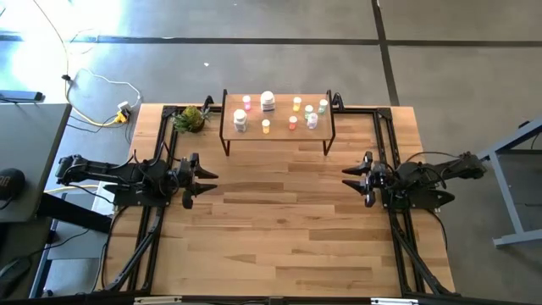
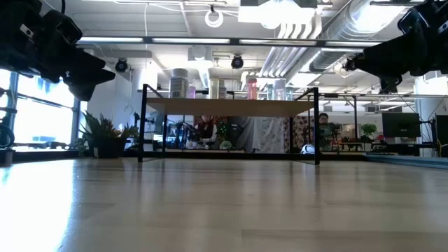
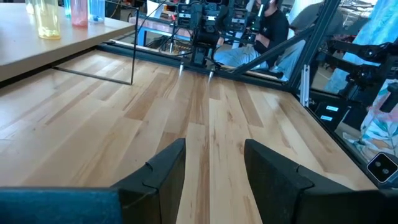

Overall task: Pick and place medicine bottles onto shelf by color
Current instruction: Return to Home Position

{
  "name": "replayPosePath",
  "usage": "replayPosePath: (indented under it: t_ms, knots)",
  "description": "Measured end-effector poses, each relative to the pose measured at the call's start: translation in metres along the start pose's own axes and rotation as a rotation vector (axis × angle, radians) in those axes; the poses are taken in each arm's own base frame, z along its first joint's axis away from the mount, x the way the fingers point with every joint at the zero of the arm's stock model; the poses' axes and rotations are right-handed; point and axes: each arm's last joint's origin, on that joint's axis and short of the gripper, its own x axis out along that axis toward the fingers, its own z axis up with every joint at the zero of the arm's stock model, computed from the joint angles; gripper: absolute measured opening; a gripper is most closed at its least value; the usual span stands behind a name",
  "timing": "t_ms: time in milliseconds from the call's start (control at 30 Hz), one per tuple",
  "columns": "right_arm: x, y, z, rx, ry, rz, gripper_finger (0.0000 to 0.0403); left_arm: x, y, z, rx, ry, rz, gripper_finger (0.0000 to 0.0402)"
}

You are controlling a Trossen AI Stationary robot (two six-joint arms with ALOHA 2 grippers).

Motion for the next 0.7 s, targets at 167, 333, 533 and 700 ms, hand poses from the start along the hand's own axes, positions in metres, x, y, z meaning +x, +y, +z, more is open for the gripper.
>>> replayPosePath:
  t_ms: [167, 333, 533, 700]
  knots:
    - [0.0000, 0.0000, 0.0000, 0.057, 0.000, 0.000, 0.0163, 0.0000, 0.0000, 0.0000, 0.000, 0.000, 0.000, 0.0154]
    - [0.0000, 0.0000, 0.0000, 0.112, 0.000, 0.000, 0.0163, 0.0000, 0.0000, 0.0000, 0.000, 0.000, 0.000, 0.0154]
    - [0.0000, 0.0000, -0.0001, 0.132, 0.001, 0.000, 0.0163, 0.0000, 0.0000, 0.0000, 0.000, 0.000, 0.000, 0.0154]
    - [0.0000, 0.0000, -0.0001, 0.131, 0.001, 0.000, 0.0163, 0.0000, 0.0000, 0.0000, 0.000, 0.000, 0.000, 0.0154]
